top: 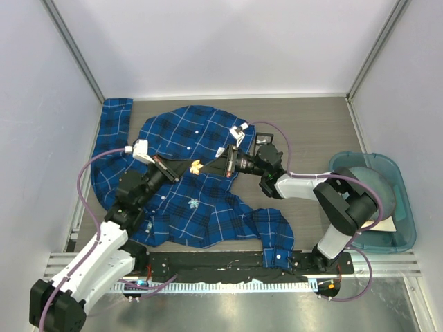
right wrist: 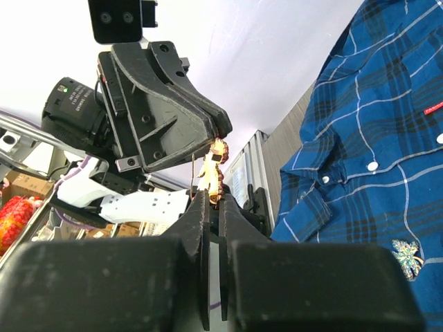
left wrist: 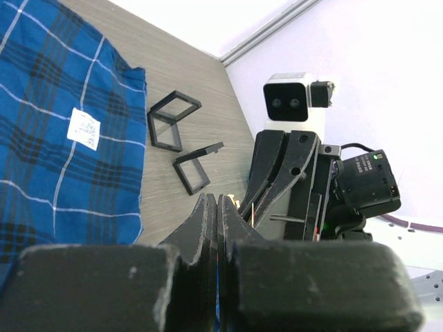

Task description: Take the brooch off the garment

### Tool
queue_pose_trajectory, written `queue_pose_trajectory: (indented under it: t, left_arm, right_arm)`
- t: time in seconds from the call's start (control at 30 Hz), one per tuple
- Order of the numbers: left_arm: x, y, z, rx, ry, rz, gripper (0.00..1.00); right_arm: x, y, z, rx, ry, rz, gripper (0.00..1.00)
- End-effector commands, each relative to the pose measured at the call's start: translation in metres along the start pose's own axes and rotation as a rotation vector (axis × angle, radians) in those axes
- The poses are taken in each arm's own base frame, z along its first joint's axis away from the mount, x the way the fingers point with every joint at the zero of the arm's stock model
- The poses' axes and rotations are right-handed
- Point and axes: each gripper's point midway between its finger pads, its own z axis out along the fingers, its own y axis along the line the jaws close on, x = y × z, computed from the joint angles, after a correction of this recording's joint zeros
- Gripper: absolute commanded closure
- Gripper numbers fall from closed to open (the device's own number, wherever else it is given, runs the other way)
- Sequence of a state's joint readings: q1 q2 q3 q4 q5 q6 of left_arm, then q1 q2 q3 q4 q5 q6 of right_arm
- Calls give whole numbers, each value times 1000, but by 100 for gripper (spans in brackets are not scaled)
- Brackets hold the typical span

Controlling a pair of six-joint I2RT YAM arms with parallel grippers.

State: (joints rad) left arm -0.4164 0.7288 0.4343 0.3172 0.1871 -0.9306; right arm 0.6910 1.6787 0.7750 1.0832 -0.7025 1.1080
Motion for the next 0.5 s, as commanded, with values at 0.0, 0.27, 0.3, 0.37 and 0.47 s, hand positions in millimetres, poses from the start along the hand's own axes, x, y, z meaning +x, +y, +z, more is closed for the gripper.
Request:
queue_pose_trajectory:
  t: [0.0,0.27,0.3,0.37,0.47]
  left_arm:
    - [-4,-5,-5,-37,44,50,90]
    - [1,5,-23,-96,115,25,58]
    - [2,0,-25,-71,125,15,55]
    - [-1,-5,-24,-38,119,-2,48]
    - [4,-9,-21,5,153,-43,45]
  right_arm:
    - [-8,13,2,-28,-22,-82,99]
    - [-1,17,-2,-23,25,-124,99]
    - [0,17,-3,-21,31,-134,99]
    - [1,18,-4,-18,38,-136,99]
    - [2,18,-5,-10,43,-148,99]
